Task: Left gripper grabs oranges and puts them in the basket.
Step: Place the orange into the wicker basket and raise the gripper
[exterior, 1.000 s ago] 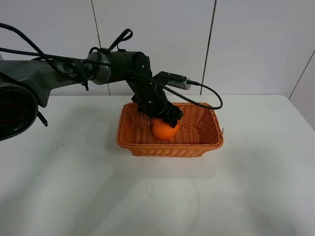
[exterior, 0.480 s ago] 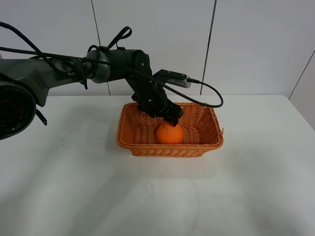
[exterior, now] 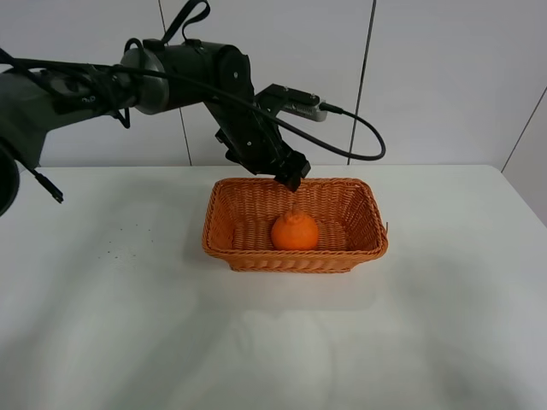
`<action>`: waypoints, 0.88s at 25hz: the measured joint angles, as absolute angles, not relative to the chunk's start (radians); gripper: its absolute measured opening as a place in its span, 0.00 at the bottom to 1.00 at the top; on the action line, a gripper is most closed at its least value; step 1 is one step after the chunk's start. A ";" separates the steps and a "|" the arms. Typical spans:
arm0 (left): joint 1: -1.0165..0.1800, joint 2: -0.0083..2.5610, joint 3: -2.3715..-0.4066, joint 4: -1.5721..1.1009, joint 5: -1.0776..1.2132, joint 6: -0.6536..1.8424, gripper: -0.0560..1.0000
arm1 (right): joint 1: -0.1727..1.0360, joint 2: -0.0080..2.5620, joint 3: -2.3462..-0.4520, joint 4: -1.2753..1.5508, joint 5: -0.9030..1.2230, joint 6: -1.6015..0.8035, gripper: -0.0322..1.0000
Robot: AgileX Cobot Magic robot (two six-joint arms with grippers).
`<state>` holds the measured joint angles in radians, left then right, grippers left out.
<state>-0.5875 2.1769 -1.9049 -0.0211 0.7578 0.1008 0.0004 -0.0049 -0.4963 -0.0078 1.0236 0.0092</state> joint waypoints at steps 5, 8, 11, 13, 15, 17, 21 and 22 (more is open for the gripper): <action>-0.551 2.114 -1.910 -0.008 0.785 0.094 0.86 | 0.000 -0.005 -0.496 -0.008 1.024 0.009 0.70; -0.516 2.075 -1.912 0.000 0.800 0.092 0.86 | 0.000 -0.005 -0.496 -0.008 1.024 0.009 0.70; -0.478 2.050 -1.912 0.018 0.825 0.091 0.86 | 0.000 -0.005 -0.496 -0.008 1.024 0.009 0.70; -0.450 2.047 -1.912 0.039 0.845 0.091 0.86 | 0.000 -0.005 -0.496 -0.008 1.024 0.009 0.70; -0.424 2.047 -1.912 0.061 0.866 0.091 0.86 | 0.000 -0.005 -0.496 -0.008 1.024 0.009 0.70; -0.393 2.047 -1.912 0.070 0.872 0.091 0.86 | 0.000 -0.005 -0.496 -0.008 1.024 0.009 0.70; -0.313 2.047 -1.912 0.074 0.880 0.091 0.86 | 0.000 -0.005 -0.496 -0.008 1.024 0.009 0.70; -0.289 2.047 -1.912 0.079 0.882 0.091 0.86 | 0.000 -0.005 -0.496 -0.008 1.024 0.009 0.70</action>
<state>-0.2886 2.0466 -1.9120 0.0787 0.8820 0.0913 0.0004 -0.0049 -0.4963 -0.0078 1.0236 0.0092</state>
